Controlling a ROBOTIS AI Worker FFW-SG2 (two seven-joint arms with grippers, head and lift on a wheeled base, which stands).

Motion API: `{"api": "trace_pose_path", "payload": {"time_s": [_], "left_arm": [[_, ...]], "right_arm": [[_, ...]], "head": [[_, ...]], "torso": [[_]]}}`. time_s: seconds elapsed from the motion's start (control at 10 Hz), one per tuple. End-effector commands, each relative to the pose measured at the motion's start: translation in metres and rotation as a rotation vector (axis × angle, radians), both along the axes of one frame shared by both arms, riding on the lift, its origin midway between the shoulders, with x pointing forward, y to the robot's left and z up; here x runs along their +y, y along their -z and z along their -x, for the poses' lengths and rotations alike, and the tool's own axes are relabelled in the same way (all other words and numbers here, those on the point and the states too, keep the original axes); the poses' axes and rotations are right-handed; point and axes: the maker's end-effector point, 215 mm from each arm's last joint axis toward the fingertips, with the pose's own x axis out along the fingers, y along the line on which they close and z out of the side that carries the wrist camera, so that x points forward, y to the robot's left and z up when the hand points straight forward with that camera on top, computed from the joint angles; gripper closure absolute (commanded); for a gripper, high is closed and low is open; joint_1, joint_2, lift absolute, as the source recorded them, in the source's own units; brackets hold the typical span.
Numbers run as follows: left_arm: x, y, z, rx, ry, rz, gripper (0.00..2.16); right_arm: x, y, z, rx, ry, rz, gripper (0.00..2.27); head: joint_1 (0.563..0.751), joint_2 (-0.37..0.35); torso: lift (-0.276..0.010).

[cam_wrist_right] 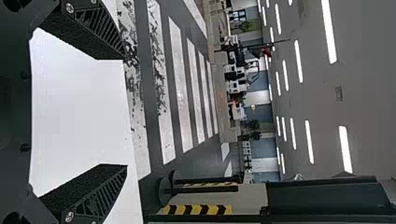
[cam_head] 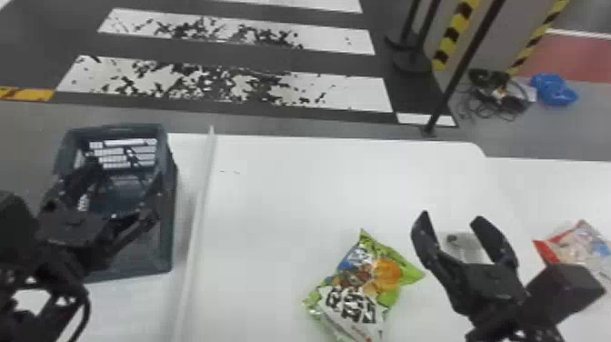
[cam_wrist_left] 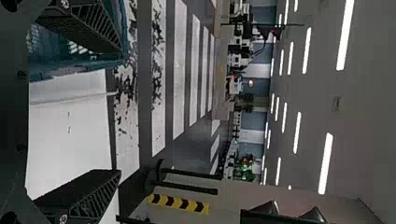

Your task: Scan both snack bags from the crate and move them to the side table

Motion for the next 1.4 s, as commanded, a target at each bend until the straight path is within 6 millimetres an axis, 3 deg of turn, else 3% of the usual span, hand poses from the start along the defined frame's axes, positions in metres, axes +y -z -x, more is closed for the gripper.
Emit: {"api": "trace_pose_path", "payload": {"time_s": [0.0,0.1,0.2,0.5,0.9,1.1,1.3], "left_arm": [[0.028,-0.006,0.015,-0.007,-0.025,0.003,0.07],[0.039,-0.007,0.023,-0.015,-0.035,-0.001,0.07],[0.043,-0.001,0.028,-0.002,-0.012,0.015,0.07],[0.048,0.008,0.032,0.018,-0.018,0.016,0.07],[0.055,0.026,0.031,0.035,-0.032,0.025,0.07],[0.058,0.026,0.03,0.02,-0.035,0.041,0.07],[0.058,0.026,0.03,0.02,-0.033,0.047,0.07]], "right_arm": [[0.008,0.006,0.003,0.007,-0.014,0.055,0.1],[0.02,0.024,0.007,0.066,-0.046,0.066,0.11],[0.045,0.048,0.016,0.149,-0.138,0.037,0.11],[0.095,0.082,0.062,0.326,-0.287,-0.012,0.1],[0.163,0.114,0.108,0.388,-0.431,0.167,0.11],[0.167,0.126,0.112,0.362,-0.446,0.285,0.1],[0.164,0.138,0.118,0.329,-0.433,0.407,0.1]], "head": [[0.695,-0.062],[0.695,-0.022],[0.695,0.015],[0.695,0.137],[0.695,0.27],[0.695,0.324],[0.695,0.329]], "torso": [[-0.029],[-0.029],[-0.029],[-0.029],[-0.029],[-0.029],[-0.029]]}}
